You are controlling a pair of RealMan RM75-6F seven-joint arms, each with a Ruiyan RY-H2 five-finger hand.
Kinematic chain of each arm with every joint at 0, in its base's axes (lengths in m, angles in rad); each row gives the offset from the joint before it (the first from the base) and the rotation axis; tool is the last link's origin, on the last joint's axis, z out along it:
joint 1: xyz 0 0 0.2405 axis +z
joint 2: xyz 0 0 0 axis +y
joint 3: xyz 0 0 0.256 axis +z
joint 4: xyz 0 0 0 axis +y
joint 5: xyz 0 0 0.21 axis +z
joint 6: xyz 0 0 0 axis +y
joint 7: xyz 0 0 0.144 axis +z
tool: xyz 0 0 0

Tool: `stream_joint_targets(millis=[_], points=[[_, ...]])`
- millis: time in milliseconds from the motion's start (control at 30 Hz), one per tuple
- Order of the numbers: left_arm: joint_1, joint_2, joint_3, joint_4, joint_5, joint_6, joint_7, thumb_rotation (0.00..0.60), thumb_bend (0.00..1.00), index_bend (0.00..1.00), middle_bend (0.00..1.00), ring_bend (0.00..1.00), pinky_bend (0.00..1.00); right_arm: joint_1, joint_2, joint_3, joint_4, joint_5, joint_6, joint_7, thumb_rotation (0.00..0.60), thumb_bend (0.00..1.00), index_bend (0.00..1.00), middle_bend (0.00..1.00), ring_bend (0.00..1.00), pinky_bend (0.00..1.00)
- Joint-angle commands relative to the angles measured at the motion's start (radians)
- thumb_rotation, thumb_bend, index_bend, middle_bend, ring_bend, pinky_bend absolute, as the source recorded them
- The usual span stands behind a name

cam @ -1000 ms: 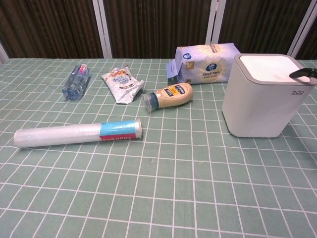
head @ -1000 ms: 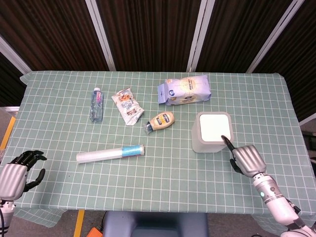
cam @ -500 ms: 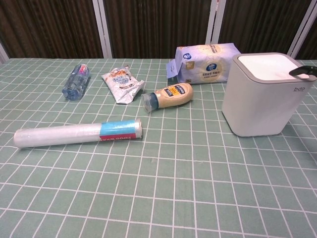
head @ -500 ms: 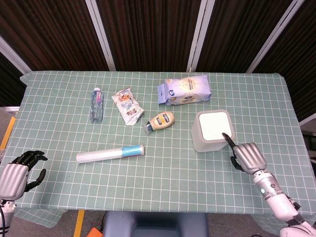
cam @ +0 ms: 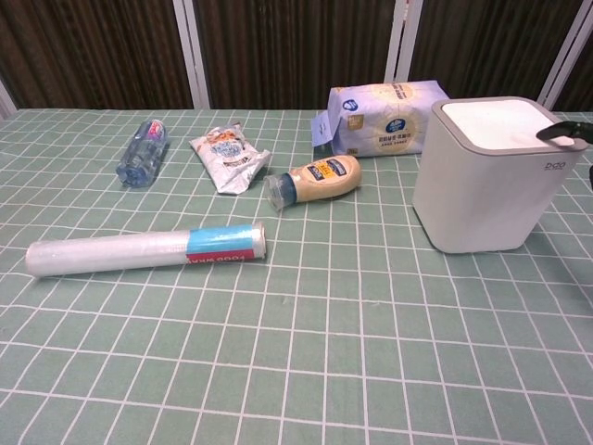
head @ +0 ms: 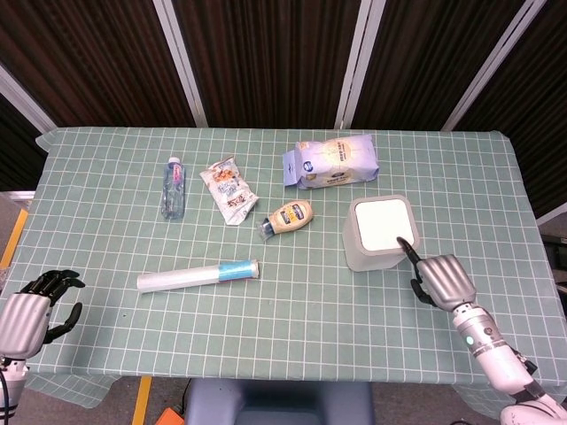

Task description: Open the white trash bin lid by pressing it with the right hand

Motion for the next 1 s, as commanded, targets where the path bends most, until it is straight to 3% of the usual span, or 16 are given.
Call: stream_joint_targets(millis=[33,233,400,467,600,733,867,1000], points=[[0.000,0.000,0.000,-0.001,0.001,0.000,0.001,0.600,0.42,0.41,0.31,0.27,0.47,-0.020,0.003,0.002,-0.007,-0.052,0.050,0.048,0.600,0.59,0.00,0.68,0.84,0.80],[-0.001,-0.001,0.002,0.000,0.003,-0.001,0.001,0.600,0.42,0.41,0.31,0.27,0.47,-0.073,0.002,0.005,0.020,-0.166,0.184,0.134,0.600,0.59,0.00,0.68,0.83,0.80],[-0.003,-0.001,0.003,-0.002,0.002,-0.007,0.006,0.600,0.42,0.41,0.31,0.27,0.47,-0.117,-0.004,0.019,0.059,-0.220,0.294,0.199,0.600,0.59,0.00,0.65,0.73,0.76],[-0.003,-0.001,0.004,-0.003,0.002,-0.008,0.007,0.600,0.42,0.41,0.31,0.27,0.47,-0.135,-0.013,0.024,0.078,-0.235,0.338,0.215,0.600,0.59,0.00,0.56,0.64,0.68],[-0.004,-0.002,0.005,-0.004,0.001,-0.012,0.011,0.600,0.42,0.41,0.31,0.27,0.47,-0.177,-0.041,0.033,0.141,-0.274,0.440,0.271,0.600,0.55,0.00,0.36,0.39,0.42],[-0.005,-0.002,0.006,-0.004,0.002,-0.015,0.015,0.600,0.42,0.41,0.31,0.27,0.47,-0.227,-0.077,0.037,0.214,-0.281,0.528,0.335,0.600,0.44,0.01,0.20,0.16,0.13],[-0.006,-0.004,0.007,-0.005,0.002,-0.017,0.020,0.600,0.42,0.41,0.31,0.27,0.47,-0.289,-0.096,0.027,0.247,-0.245,0.578,0.351,0.600,0.27,0.00,0.07,0.03,0.05],[-0.009,-0.006,0.008,-0.005,0.001,-0.025,0.031,0.600,0.42,0.41,0.31,0.27,0.47,-0.329,-0.092,0.012,0.252,-0.211,0.575,0.363,0.600,0.23,0.00,0.01,0.00,0.00]])
